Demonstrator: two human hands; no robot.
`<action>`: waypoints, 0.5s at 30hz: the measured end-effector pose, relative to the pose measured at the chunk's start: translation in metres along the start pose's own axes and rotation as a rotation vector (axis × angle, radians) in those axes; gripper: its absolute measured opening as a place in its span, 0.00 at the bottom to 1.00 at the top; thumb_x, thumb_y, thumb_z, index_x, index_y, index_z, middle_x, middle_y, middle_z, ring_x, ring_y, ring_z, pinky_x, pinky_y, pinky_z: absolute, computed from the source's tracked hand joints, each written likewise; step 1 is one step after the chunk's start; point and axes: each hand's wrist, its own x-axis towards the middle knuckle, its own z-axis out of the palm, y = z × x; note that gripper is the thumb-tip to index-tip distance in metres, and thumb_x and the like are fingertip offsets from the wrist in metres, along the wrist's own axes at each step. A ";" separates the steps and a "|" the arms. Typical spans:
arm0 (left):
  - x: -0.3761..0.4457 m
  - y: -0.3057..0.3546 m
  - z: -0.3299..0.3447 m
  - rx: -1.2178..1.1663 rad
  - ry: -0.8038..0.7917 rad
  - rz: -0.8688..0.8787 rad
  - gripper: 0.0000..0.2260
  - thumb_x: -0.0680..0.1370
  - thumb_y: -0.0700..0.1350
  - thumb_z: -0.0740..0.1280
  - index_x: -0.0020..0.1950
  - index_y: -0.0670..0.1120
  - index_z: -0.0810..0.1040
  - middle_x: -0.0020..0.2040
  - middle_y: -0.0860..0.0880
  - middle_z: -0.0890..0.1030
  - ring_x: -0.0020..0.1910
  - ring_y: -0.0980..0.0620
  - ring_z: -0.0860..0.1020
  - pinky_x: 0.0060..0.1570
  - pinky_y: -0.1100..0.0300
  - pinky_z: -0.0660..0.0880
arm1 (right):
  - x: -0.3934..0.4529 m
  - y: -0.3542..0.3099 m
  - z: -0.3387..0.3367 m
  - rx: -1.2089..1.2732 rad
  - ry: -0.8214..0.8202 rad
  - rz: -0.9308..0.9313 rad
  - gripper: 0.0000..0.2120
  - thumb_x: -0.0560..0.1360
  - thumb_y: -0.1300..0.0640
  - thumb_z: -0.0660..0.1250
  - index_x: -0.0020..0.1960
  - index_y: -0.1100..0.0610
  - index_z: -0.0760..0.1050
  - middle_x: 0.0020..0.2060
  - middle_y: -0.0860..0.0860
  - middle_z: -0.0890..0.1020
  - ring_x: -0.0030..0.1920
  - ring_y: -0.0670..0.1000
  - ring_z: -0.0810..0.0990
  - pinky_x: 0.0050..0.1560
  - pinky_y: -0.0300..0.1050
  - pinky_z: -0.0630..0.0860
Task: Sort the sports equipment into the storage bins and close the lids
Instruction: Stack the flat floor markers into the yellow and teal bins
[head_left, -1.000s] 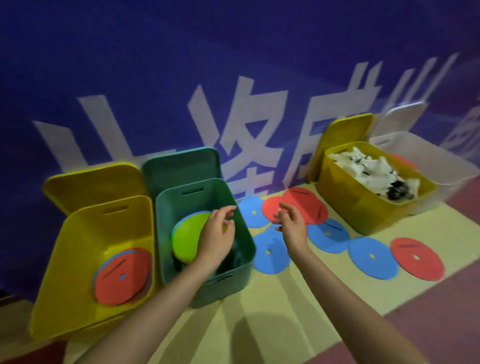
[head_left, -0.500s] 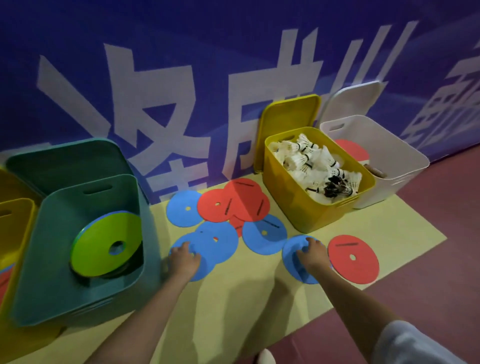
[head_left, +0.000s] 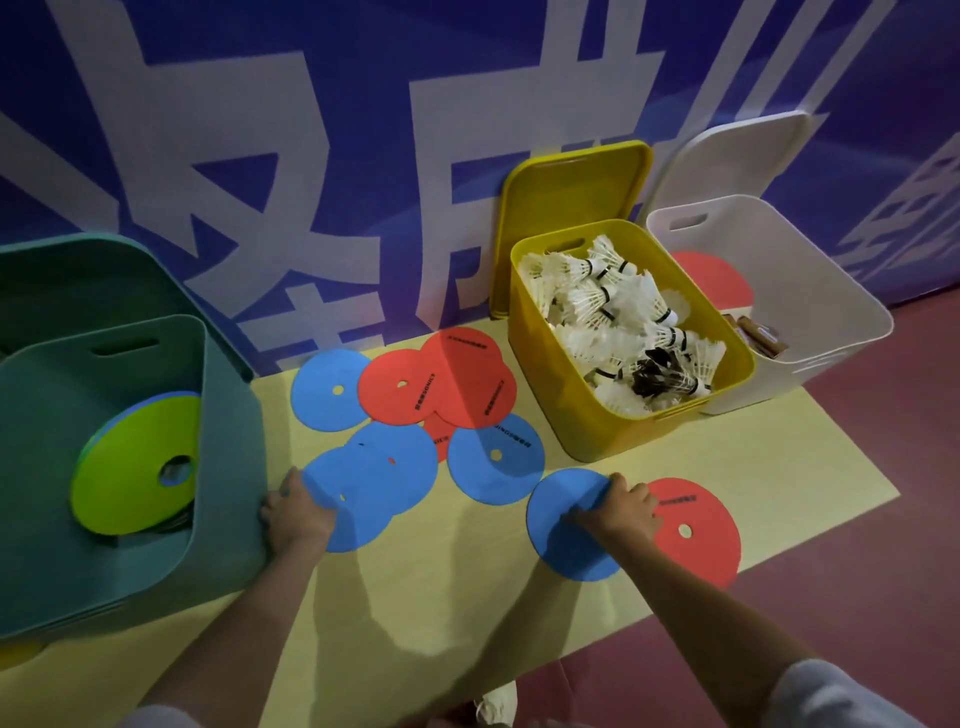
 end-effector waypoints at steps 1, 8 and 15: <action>0.002 0.000 0.000 -0.035 0.012 0.016 0.30 0.71 0.47 0.71 0.71 0.49 0.64 0.65 0.38 0.70 0.62 0.36 0.68 0.56 0.46 0.72 | 0.000 -0.001 -0.001 -0.026 0.012 -0.029 0.38 0.66 0.35 0.69 0.67 0.54 0.62 0.63 0.57 0.69 0.64 0.60 0.66 0.61 0.54 0.67; 0.009 -0.005 0.000 -0.257 -0.100 0.087 0.19 0.67 0.50 0.61 0.57 0.57 0.72 0.50 0.52 0.80 0.44 0.45 0.78 0.45 0.49 0.79 | -0.016 -0.016 -0.013 0.137 0.049 -0.292 0.11 0.76 0.59 0.57 0.58 0.54 0.70 0.51 0.55 0.79 0.49 0.58 0.78 0.43 0.48 0.73; -0.014 0.029 -0.046 -0.585 -0.120 0.150 0.26 0.74 0.44 0.61 0.71 0.55 0.64 0.60 0.50 0.76 0.53 0.44 0.77 0.54 0.43 0.77 | -0.030 -0.035 -0.048 0.192 -0.036 -0.503 0.22 0.76 0.59 0.60 0.68 0.49 0.69 0.53 0.51 0.81 0.52 0.54 0.79 0.46 0.46 0.74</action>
